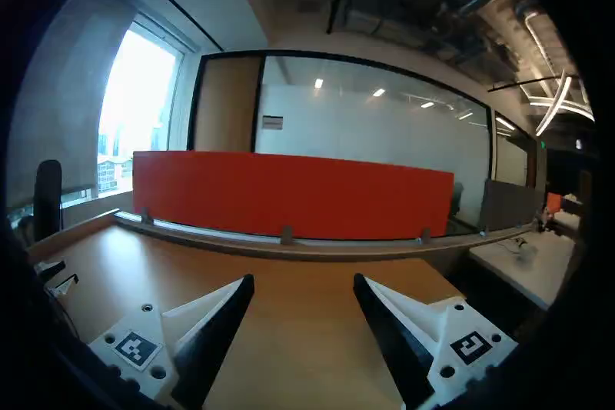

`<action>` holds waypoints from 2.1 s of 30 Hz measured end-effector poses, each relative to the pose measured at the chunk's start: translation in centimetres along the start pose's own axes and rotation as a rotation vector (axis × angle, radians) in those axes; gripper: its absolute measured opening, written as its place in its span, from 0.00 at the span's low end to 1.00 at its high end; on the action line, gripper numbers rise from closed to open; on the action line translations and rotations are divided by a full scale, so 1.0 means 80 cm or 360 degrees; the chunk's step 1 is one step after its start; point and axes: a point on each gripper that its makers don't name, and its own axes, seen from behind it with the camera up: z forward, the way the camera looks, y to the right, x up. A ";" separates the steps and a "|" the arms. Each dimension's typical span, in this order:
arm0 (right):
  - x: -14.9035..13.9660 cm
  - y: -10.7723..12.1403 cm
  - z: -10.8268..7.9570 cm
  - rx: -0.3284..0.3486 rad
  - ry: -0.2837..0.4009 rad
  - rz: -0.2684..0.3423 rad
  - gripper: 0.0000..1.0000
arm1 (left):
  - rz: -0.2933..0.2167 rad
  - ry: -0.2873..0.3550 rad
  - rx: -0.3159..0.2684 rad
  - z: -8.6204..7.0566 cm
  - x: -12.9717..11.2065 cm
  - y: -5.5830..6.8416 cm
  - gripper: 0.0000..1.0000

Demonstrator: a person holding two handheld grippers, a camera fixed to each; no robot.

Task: Fold towel

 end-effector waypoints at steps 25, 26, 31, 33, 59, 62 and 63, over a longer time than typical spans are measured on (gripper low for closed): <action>-0.013 0.052 0.000 -0.0022 0.0161 0.0082 1.00 | -0.0001 0.0001 0.0000 -0.001 -0.002 0.000 0.96; -0.017 0.054 0.001 -0.0022 0.0163 0.0091 1.00 | -0.0001 0.0001 0.0000 -0.001 -0.002 0.000 0.96; -0.042 0.057 0.004 -0.0024 0.0158 0.0130 1.00 | -0.0001 0.0001 0.0000 -0.001 -0.002 0.000 0.96; -0.056 0.059 0.006 -0.0029 0.0152 0.0134 1.00 | -0.0001 0.0001 0.0000 -0.001 -0.003 0.000 0.96; -0.175 0.071 0.034 -0.0031 0.0119 0.0172 1.00 | -0.0002 0.0001 0.0001 0.000 -0.005 0.002 0.96; -0.178 0.069 0.034 -0.0028 0.0122 0.0155 1.00 | -0.0002 0.0001 0.0001 0.000 -0.006 0.002 0.96; -0.179 0.068 0.033 -0.0029 0.0121 0.0154 1.00 | -0.0002 0.0001 0.0001 0.000 -0.006 0.002 0.96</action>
